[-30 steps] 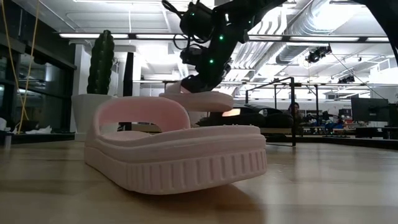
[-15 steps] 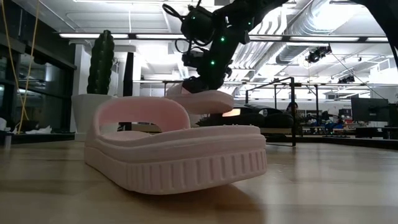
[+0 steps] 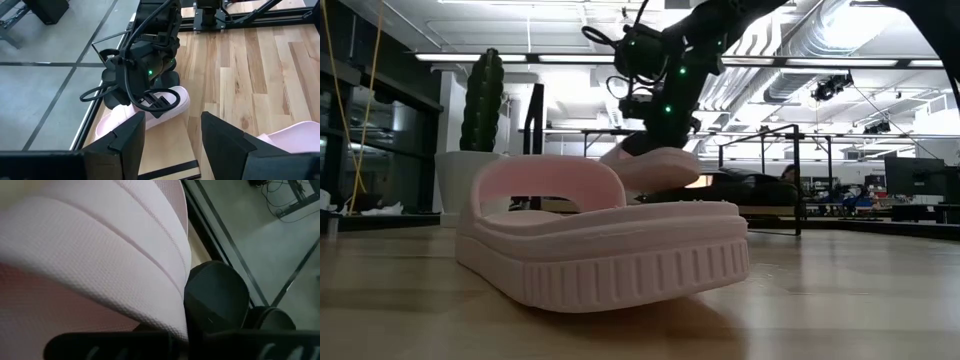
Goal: Pick and place slides into the shelf
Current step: Put the top pink slide on the shelf
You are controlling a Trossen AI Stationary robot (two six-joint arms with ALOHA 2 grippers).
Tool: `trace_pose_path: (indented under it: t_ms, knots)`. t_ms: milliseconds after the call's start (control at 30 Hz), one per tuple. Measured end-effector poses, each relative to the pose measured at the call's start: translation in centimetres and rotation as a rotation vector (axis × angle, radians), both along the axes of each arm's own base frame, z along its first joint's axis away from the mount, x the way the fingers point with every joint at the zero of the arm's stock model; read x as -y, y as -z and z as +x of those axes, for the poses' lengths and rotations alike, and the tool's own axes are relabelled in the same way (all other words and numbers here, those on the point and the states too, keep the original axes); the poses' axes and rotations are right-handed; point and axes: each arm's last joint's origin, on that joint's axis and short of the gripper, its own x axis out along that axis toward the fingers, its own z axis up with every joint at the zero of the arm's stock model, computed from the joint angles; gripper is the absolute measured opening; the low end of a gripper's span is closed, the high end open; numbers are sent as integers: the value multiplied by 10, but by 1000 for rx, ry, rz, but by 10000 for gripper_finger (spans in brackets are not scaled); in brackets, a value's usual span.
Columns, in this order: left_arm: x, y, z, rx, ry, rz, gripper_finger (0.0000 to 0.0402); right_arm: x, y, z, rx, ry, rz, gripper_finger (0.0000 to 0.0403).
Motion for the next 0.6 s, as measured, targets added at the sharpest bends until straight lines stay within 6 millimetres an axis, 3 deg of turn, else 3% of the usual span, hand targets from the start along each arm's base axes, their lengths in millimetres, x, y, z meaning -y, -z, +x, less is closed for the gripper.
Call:
trace_pose_path:
  t_ms: [433,600]
  knots:
    - [1,0,0,0,35,-36,177,4,3,-5,-46,-20,62,1]
    - [1,0,0,0,35,-36,177,11,5,-10,-84,-45,107,26]
